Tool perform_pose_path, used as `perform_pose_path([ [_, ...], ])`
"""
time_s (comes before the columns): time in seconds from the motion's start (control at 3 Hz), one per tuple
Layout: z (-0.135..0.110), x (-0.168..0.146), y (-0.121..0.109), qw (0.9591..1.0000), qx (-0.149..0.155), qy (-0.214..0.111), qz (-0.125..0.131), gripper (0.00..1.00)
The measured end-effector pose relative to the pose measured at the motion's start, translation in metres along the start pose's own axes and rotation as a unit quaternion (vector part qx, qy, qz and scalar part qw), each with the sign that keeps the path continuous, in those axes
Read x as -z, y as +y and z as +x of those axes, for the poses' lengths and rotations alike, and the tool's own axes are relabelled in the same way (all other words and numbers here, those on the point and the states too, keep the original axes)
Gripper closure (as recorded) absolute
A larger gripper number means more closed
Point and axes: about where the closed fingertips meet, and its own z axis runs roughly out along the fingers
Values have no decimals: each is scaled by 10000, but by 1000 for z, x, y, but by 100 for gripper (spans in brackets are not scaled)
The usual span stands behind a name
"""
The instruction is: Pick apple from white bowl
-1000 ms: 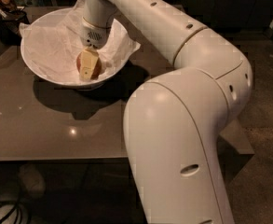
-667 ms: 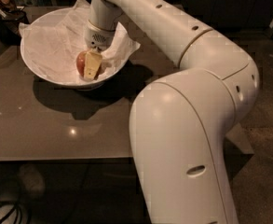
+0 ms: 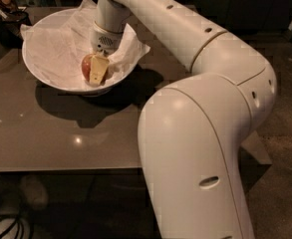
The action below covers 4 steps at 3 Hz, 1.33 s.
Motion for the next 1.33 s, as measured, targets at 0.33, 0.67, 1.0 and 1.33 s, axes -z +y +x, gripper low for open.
perform_pose_path([
  [0.33,2,4,0,10000,-84,-40,3,100],
  [0.67,3,39,9,9996,-201,-164,93,100],
  [1.0,-4,79,23,9984,-79,-529,168,100],
  [1.33,-20,115,37,9965,188,-781,246,100],
])
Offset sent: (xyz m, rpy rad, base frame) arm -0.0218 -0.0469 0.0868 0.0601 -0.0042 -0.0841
